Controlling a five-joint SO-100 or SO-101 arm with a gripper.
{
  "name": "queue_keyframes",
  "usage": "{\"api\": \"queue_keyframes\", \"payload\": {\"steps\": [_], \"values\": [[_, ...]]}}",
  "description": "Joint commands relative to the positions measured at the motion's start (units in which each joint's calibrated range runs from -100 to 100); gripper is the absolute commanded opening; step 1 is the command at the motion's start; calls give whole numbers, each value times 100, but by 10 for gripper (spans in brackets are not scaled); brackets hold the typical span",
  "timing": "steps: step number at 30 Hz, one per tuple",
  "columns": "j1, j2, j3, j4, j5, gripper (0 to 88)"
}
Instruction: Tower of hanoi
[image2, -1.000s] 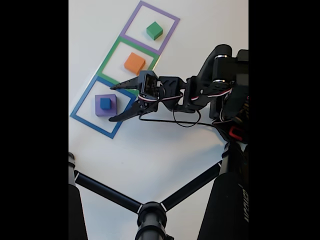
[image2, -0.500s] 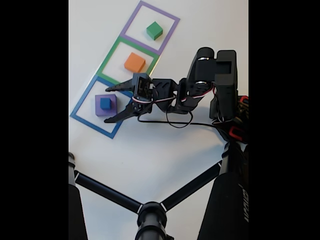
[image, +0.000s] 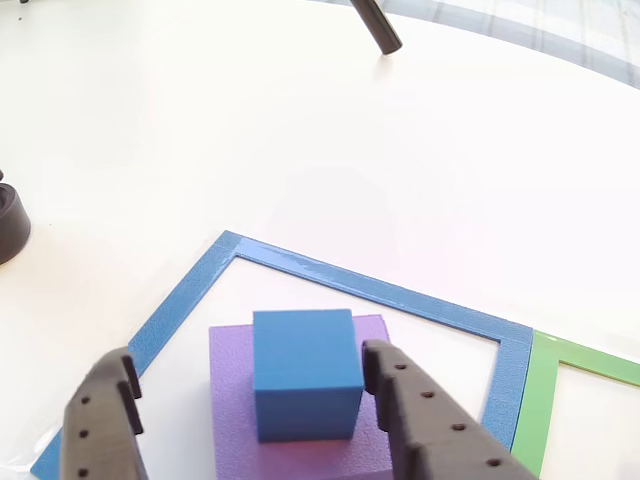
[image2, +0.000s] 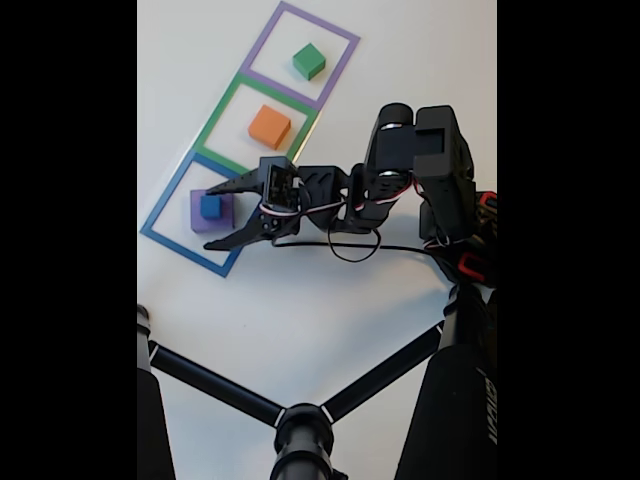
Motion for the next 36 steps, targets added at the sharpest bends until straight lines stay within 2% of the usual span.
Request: {"api": "queue_keyframes", "payload": {"steps": [1,8,27,31,36], "values": [[-63,-38,-72,-137,54,180],[-34,-38,-45,-129,54,102],[14,-434,237,-7,54,39],[81,-1330,537,624,54,39],[292,-3389,755,2600,54,39]]}}
